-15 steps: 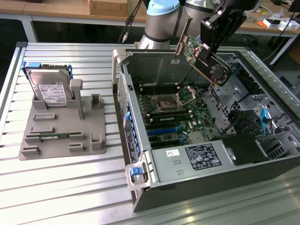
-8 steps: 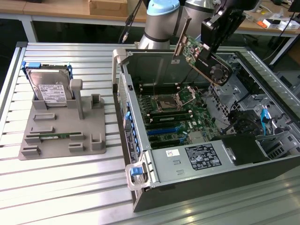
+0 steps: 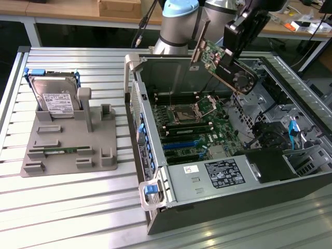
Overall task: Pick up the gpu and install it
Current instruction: 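Insert the gpu into the slot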
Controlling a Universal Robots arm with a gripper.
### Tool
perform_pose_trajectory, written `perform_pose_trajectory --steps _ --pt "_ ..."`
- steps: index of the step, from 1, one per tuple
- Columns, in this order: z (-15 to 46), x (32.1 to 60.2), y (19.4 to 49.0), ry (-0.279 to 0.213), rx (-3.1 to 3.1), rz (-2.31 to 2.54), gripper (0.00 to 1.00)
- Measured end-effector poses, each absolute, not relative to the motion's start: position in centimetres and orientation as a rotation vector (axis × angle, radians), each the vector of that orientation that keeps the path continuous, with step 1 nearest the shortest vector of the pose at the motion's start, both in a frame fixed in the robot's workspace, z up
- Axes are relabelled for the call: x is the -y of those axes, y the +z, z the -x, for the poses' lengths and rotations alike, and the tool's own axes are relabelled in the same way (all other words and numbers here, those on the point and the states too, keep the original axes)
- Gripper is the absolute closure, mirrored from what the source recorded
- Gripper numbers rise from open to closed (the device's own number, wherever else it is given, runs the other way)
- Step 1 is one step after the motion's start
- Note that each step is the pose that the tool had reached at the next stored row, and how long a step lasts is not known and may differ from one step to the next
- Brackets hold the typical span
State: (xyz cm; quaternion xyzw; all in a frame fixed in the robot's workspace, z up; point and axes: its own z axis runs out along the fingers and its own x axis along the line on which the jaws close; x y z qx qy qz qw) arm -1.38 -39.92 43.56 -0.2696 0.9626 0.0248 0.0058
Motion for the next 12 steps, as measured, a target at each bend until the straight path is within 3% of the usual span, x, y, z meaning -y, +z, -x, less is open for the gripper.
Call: perform_pose_trajectory --steps 12 --pt "1.36 39.92 43.56 0.079 -2.941 1.079 0.73"
